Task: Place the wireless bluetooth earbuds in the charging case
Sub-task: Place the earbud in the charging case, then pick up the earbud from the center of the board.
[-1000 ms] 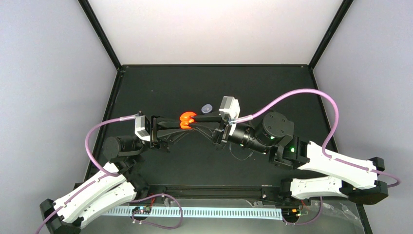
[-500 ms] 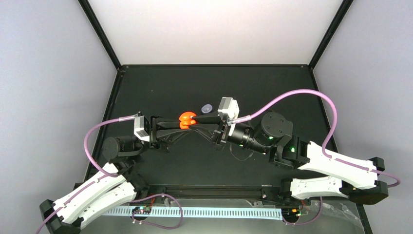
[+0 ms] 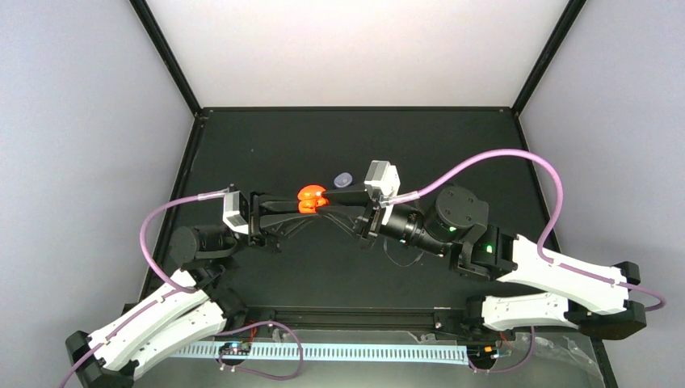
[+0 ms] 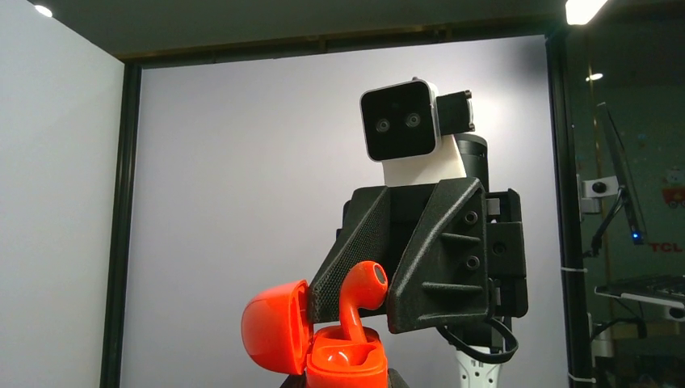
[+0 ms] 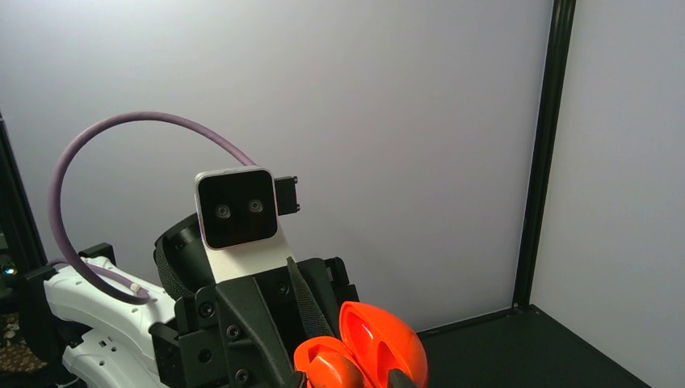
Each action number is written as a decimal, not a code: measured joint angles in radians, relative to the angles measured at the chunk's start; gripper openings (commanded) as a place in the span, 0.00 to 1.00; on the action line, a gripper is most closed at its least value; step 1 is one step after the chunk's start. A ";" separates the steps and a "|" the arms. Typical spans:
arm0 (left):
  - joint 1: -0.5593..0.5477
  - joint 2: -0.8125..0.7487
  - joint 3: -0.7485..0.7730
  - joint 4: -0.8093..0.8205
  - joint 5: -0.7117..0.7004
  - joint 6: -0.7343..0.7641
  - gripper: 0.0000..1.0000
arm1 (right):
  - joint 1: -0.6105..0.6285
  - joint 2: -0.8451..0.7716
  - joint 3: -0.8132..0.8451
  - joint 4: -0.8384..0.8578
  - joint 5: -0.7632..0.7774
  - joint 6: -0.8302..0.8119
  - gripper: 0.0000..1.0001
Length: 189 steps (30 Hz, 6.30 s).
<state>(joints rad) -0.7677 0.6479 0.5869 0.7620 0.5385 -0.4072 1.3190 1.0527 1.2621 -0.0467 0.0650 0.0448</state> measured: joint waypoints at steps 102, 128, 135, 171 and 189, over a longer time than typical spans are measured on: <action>0.000 -0.014 -0.001 -0.029 -0.007 -0.023 0.02 | -0.022 -0.009 0.077 -0.192 0.167 0.039 0.85; 0.000 -0.135 -0.050 -0.096 0.001 -0.019 0.02 | -0.473 -0.068 -0.087 -0.251 0.121 0.264 0.78; 0.000 -0.225 -0.080 -0.175 -0.004 0.005 0.02 | -0.673 0.139 -0.345 -0.290 0.034 0.401 0.72; 0.000 -0.307 -0.092 -0.358 -0.003 0.169 0.02 | -0.853 0.707 -0.319 -0.072 -0.175 0.512 0.58; 0.000 -0.308 -0.092 -0.361 -0.003 0.171 0.02 | -0.752 0.738 -0.253 -0.069 -0.272 0.559 0.59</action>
<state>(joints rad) -0.7681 0.3401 0.4946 0.4007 0.5354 -0.2359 0.5671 1.7908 1.0092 -0.1162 -0.2066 0.6037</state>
